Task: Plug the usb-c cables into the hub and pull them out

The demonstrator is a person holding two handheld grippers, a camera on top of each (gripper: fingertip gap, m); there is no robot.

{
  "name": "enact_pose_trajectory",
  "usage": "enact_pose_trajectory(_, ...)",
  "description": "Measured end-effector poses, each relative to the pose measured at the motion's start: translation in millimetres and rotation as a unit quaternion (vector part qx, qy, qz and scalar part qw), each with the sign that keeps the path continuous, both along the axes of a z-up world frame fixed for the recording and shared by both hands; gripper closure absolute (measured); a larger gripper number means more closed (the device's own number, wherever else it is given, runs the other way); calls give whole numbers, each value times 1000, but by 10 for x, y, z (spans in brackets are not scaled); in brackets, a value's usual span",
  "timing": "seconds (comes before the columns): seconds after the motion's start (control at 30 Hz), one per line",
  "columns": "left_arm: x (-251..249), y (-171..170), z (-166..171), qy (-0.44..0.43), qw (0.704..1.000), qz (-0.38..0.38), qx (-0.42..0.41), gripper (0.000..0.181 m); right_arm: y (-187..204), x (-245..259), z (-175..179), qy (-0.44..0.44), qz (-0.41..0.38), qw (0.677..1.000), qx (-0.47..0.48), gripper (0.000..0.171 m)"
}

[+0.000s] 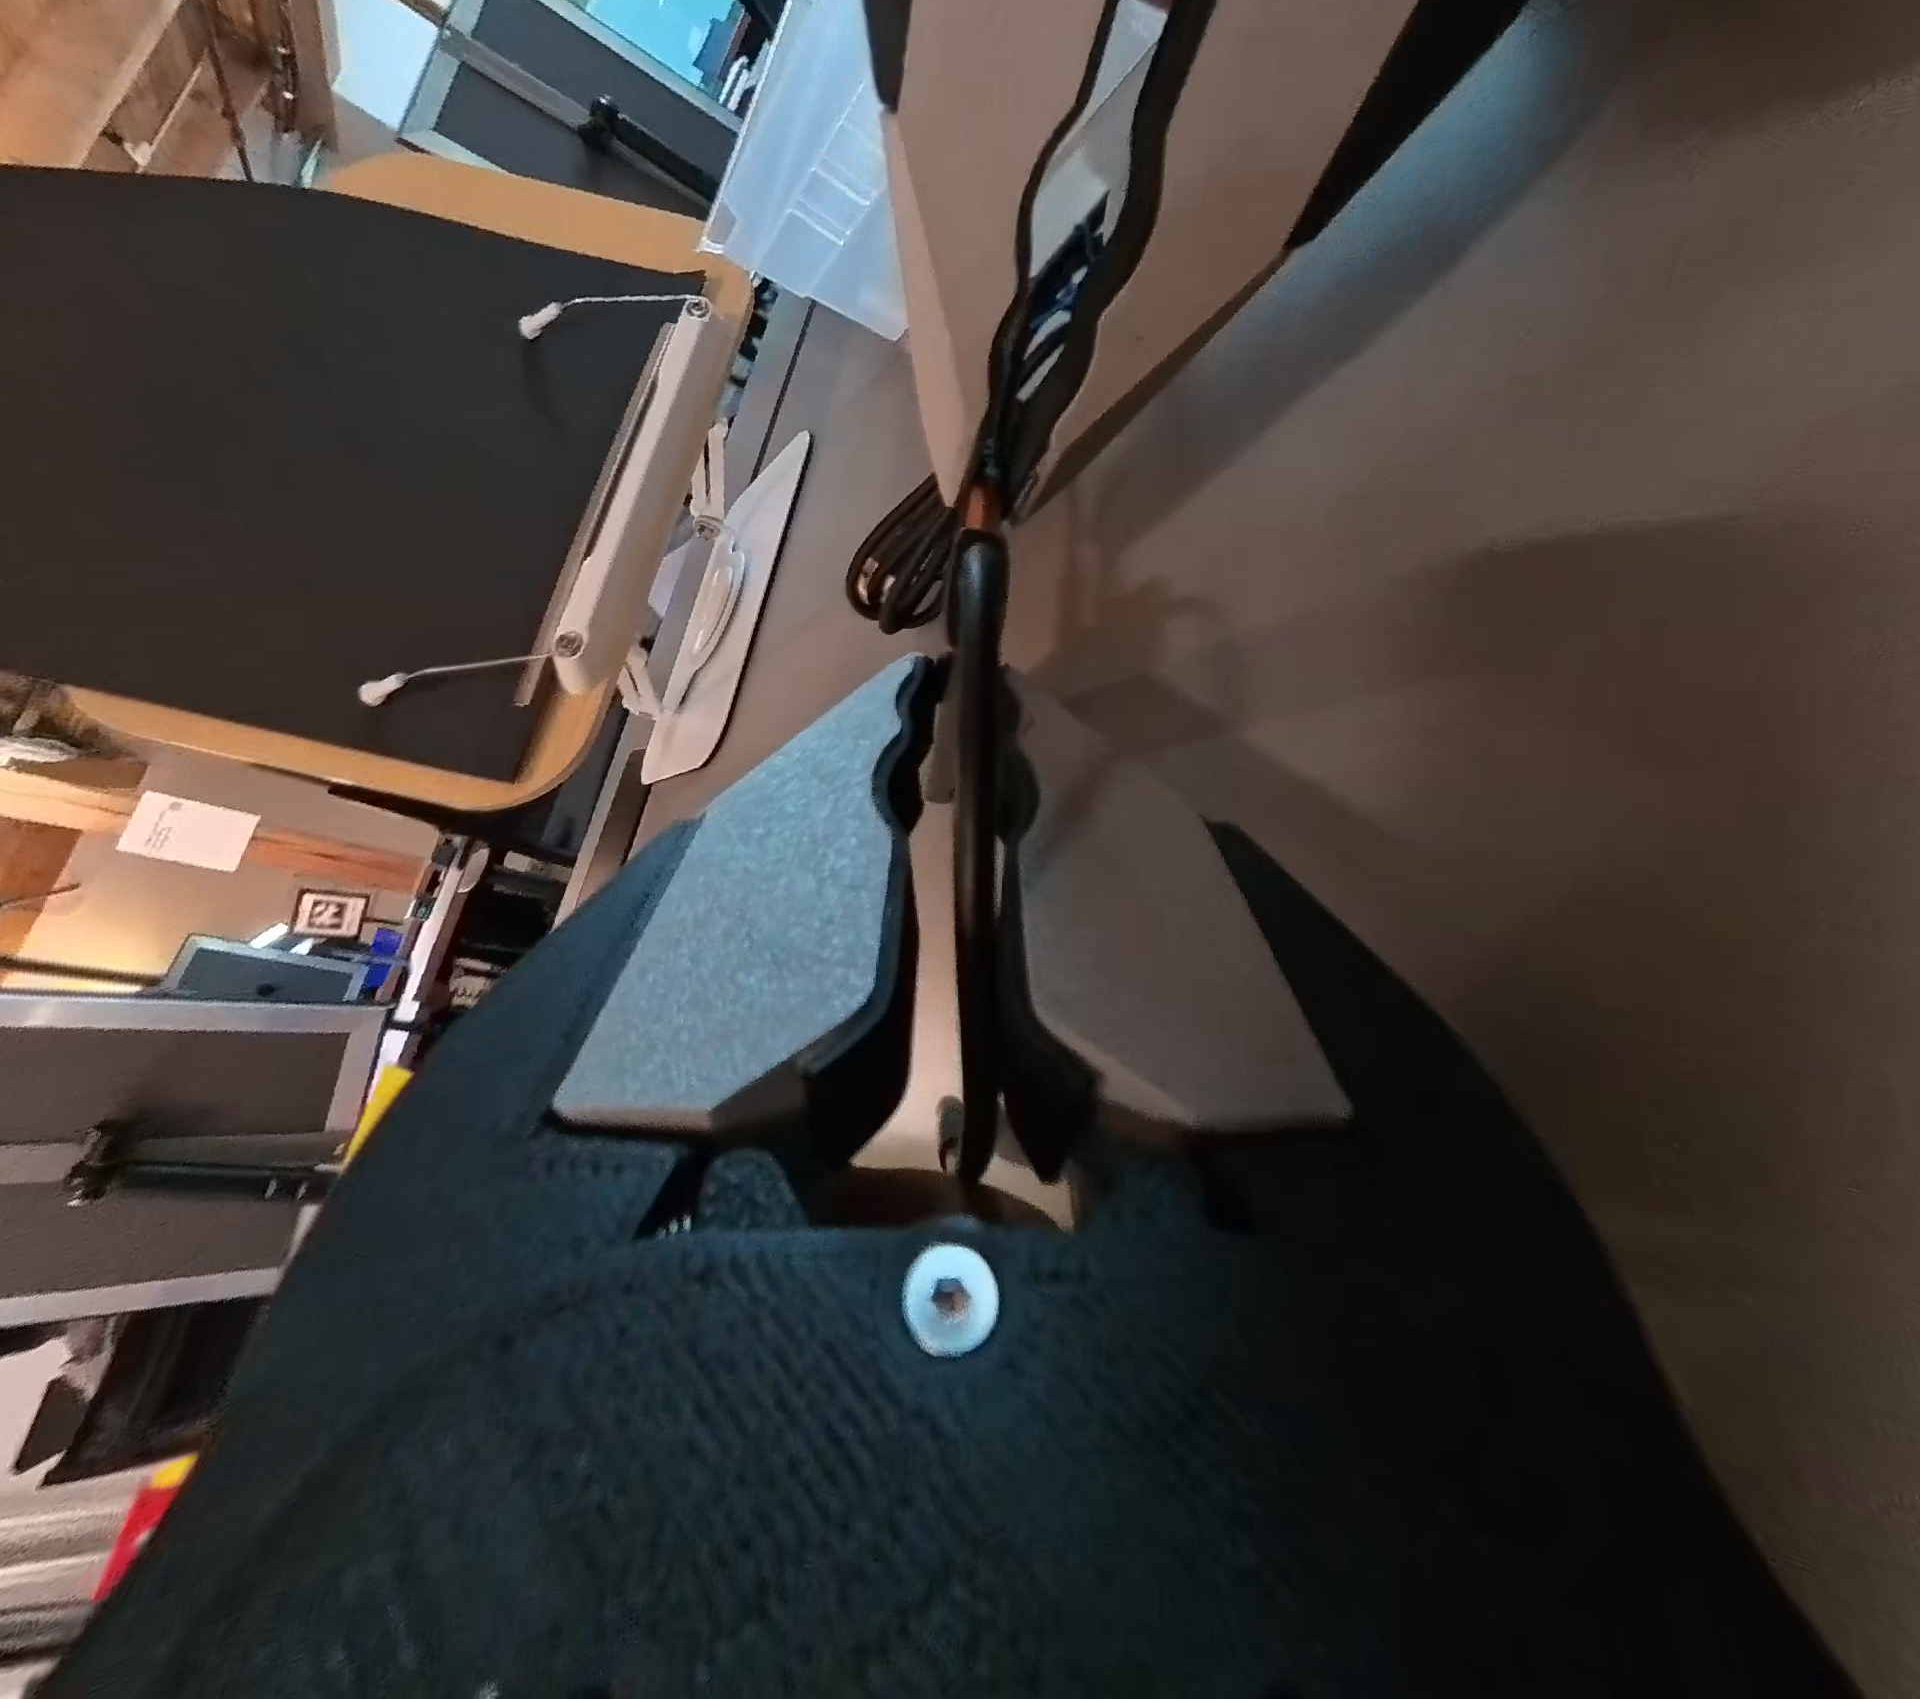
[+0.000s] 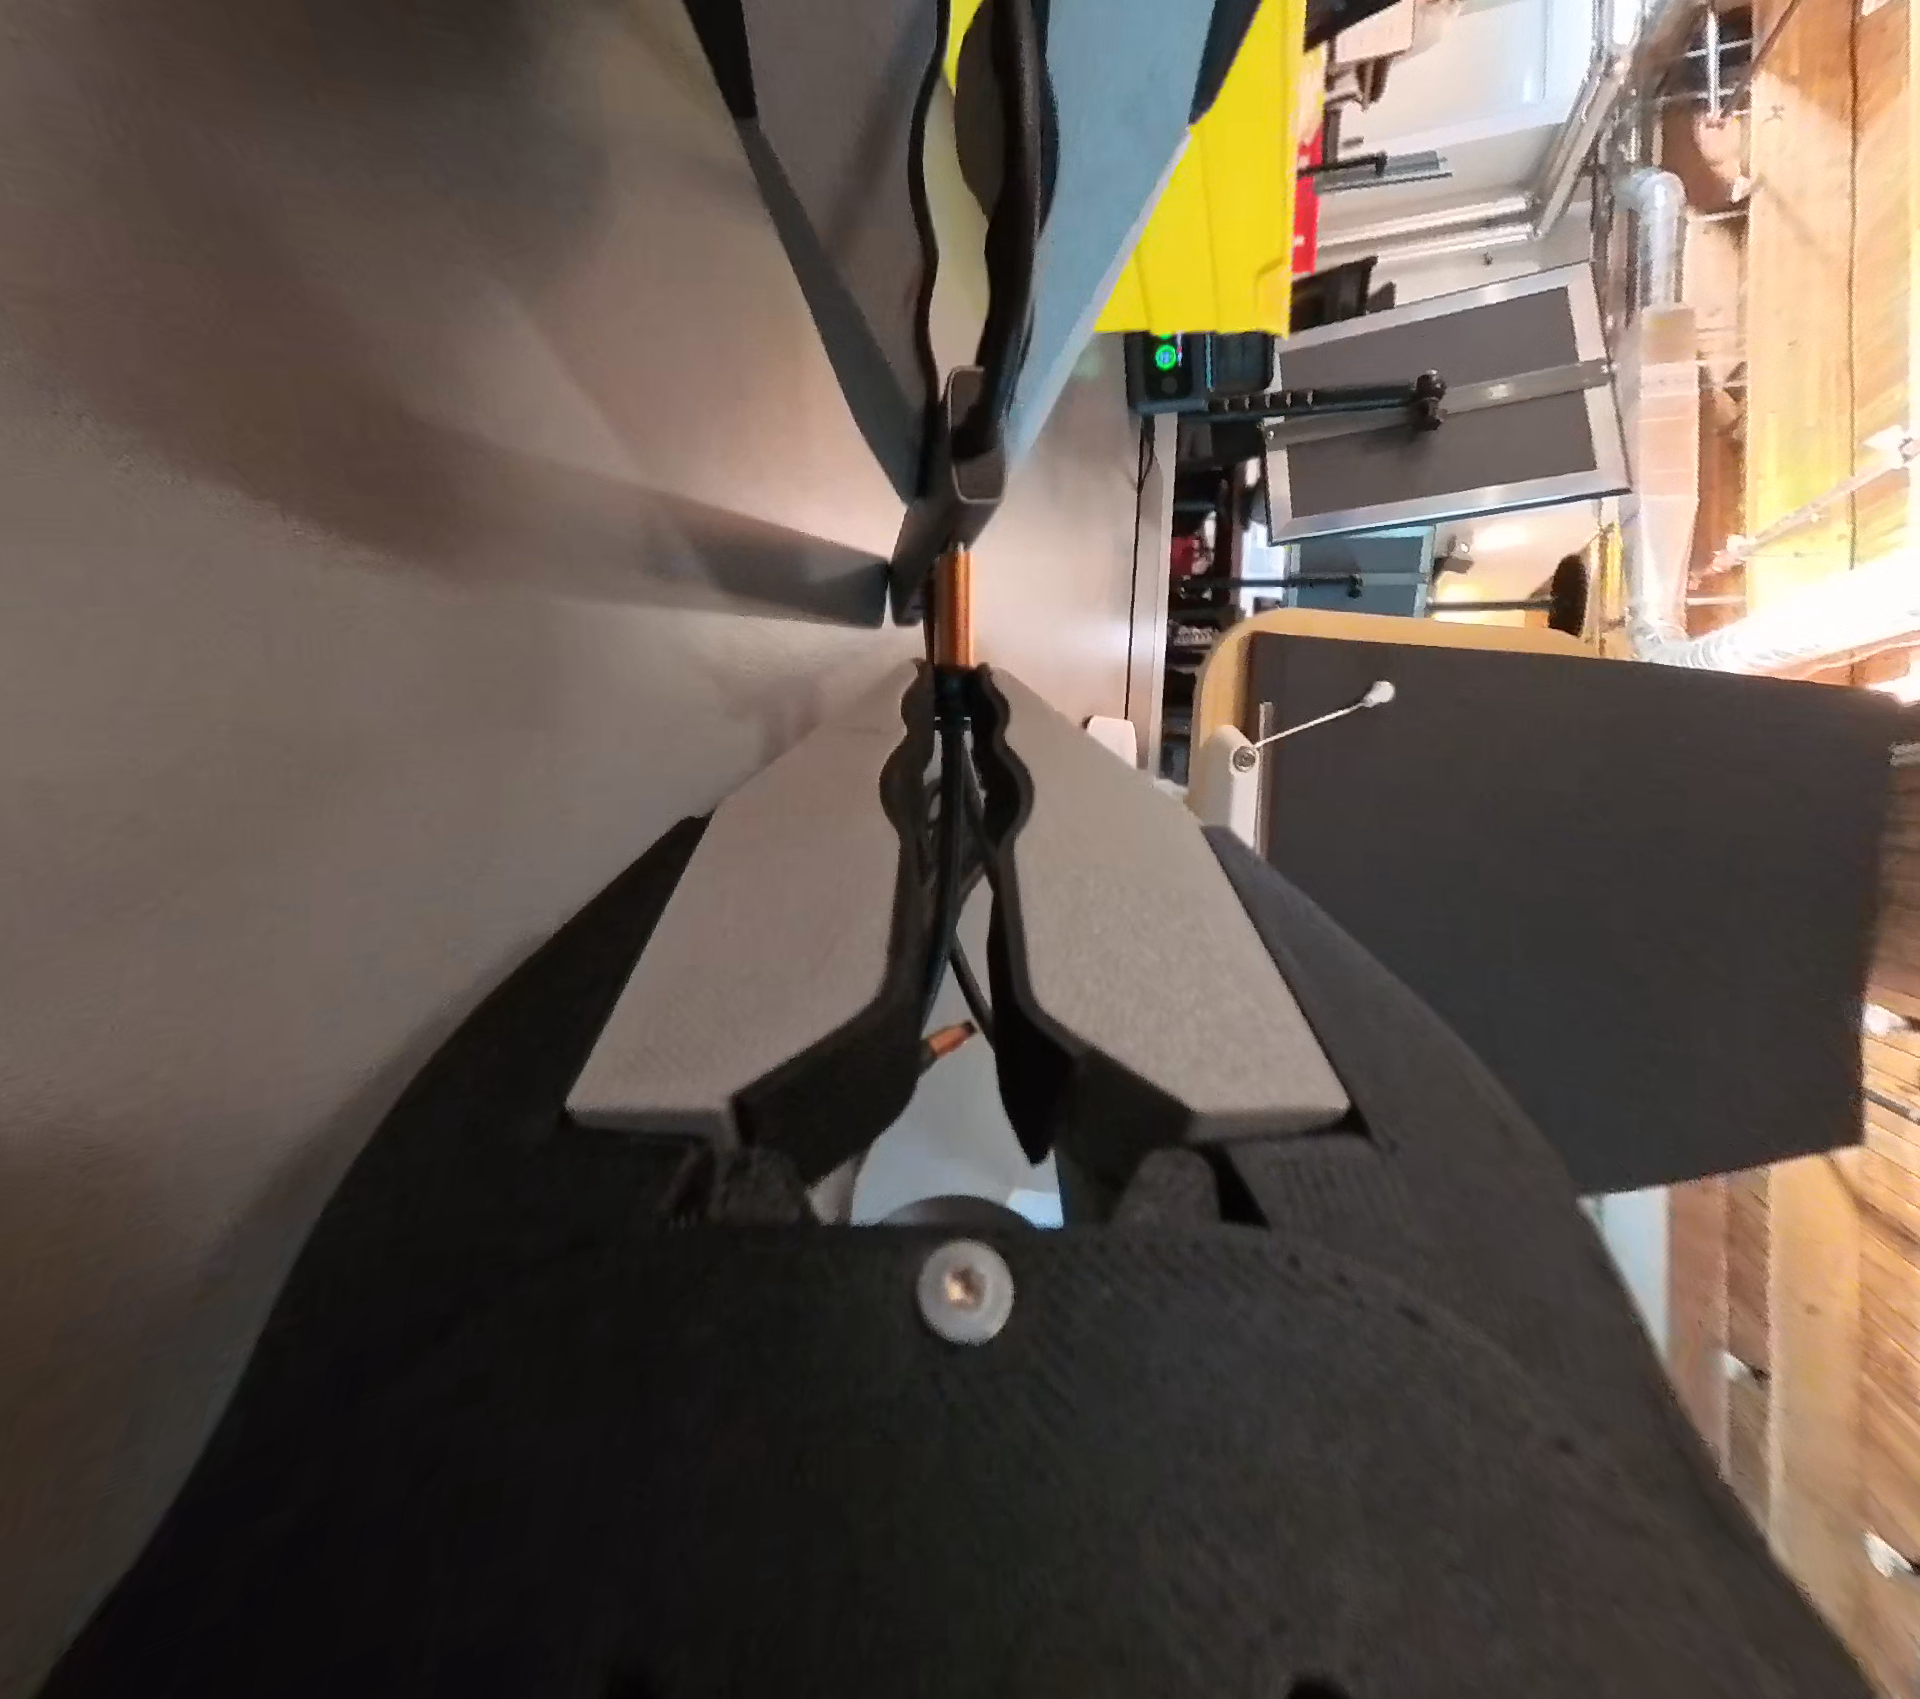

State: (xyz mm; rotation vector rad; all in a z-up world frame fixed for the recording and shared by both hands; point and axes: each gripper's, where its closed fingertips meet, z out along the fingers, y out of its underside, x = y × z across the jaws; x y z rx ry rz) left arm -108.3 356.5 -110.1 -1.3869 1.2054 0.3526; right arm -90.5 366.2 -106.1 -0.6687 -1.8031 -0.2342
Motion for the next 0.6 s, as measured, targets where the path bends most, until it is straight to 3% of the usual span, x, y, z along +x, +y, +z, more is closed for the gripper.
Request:
enact_pose_trajectory(0.23,4,-17,-7,4,1000,-8,-4,175,-126,-9,88,17,27,999,-33,170)
enact_pose_trajectory(0.3,98,-22,-176,29,999,-25,-39,174,-542,-90,78,18,126,988,-83,171)
enact_pose_trajectory(0.33,438,-187,-190,18,993,-104,-46,175,-832,-130,83,18,177,980,-86,171)
enact_pose_trajectory(0.37,483,-154,-179,51,995,-80,-18,175,-880,-144,94,10,172,984,-33,171)
enact_pose_trajectory(0.4,423,-82,-118,43,997,-67,4,174,-826,-169,118,21,170,985,6,171)
enact_pose_trajectory(0.43,350,-39,-132,21,998,-52,-29,174,-761,-196,124,39,179,983,6,171)
enact_pose_trajectory(0.6,237,41,-144,23,999,-22,-24,174,-399,-160,181,52,139,983,-112,171)
